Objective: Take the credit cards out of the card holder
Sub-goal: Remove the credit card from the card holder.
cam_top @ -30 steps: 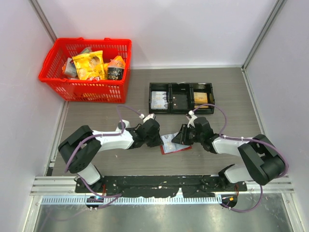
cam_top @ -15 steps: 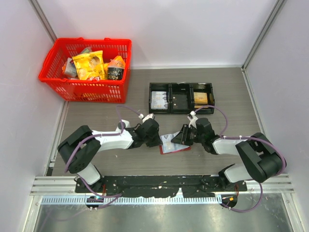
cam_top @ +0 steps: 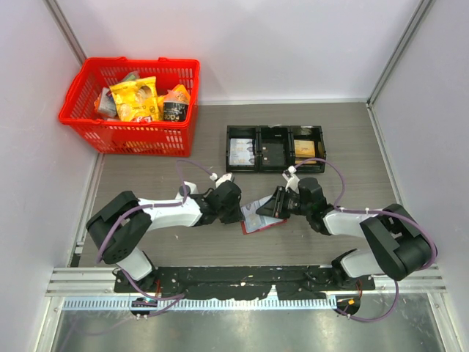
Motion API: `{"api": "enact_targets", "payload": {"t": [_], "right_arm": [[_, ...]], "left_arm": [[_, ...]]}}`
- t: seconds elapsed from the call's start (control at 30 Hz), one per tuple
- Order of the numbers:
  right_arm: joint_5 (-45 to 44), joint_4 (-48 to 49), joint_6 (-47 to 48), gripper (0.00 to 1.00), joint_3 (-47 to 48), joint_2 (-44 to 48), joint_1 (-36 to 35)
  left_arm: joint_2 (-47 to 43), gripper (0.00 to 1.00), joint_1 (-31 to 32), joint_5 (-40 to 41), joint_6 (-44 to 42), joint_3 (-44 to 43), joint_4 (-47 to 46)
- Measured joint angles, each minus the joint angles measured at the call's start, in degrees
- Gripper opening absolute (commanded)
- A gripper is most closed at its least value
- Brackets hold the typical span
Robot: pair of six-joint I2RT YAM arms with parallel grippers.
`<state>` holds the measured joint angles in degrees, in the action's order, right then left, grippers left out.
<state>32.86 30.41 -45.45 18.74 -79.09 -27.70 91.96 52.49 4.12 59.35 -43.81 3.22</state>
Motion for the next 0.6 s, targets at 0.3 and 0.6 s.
{"api": "enact_targets", "payload": {"t": [0.3, 0.6], "right_arm": [[1.46, -0.15, -0.07, 0.14, 0.0, -0.22, -0.66], [2.21, 0.63, 0.0, 0.16, 0.0, -4.31, -0.92]], "left_arm": [[-0.52, 0.0, 0.46, 0.76, -1.29, -0.46, 2.14], [-1.49, 0.0, 0.92, 1.09, -2.6, -0.76, 4.94]]}}
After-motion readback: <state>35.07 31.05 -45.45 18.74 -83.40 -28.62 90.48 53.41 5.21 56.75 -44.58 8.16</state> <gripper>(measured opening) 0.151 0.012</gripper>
